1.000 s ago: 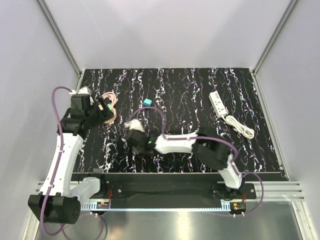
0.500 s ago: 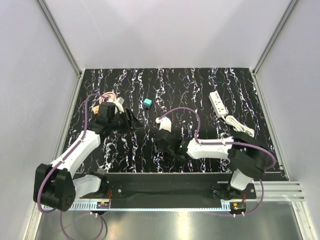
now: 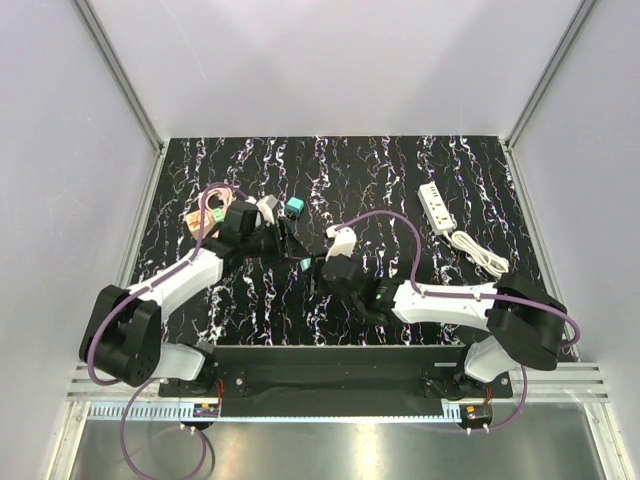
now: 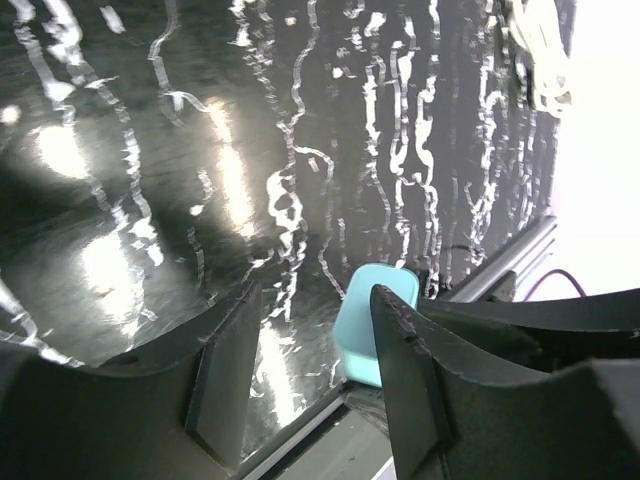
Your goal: Insert the plug
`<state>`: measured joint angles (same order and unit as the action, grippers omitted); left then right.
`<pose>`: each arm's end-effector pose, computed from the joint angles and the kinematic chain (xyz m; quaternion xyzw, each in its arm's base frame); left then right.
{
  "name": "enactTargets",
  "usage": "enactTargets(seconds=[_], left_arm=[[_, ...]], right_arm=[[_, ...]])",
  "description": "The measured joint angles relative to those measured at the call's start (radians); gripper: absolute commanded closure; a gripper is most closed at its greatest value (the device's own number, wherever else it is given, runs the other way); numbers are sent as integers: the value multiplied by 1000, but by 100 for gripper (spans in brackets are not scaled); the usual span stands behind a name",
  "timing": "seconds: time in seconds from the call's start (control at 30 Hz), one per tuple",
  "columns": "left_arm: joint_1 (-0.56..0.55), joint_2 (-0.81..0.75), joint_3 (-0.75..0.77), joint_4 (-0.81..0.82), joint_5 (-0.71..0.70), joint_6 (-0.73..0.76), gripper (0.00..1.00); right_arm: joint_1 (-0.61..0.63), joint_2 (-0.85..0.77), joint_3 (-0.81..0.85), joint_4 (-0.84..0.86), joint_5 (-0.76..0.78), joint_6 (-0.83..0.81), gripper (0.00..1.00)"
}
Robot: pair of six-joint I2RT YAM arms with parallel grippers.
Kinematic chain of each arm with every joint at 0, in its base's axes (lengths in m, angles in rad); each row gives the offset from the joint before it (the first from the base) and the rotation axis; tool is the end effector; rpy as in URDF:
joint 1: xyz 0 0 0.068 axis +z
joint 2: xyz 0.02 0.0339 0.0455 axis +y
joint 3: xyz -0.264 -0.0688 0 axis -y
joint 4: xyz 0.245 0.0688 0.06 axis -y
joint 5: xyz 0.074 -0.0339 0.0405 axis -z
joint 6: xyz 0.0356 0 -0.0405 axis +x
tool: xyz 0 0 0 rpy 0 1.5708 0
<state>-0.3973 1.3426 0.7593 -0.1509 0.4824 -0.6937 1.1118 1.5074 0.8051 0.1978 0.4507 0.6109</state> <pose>0.2483 -0.1221 0.2151 -0.0351 0.8919 -0.3913 0.2239 0.1565 0.2817 0.2132 -0.0980 0.8414 0.2505 0.4687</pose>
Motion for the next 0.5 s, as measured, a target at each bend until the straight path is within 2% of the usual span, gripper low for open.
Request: enactTargets(seconds=[0.23, 0.5], left_arm=[[-7, 21, 5, 41, 18, -27, 40], [-7, -2, 5, 38, 18, -37, 45]], right_arm=[[0, -1, -1, 0, 9, -1, 98], [0, -1, -3, 0, 11, 8, 97]])
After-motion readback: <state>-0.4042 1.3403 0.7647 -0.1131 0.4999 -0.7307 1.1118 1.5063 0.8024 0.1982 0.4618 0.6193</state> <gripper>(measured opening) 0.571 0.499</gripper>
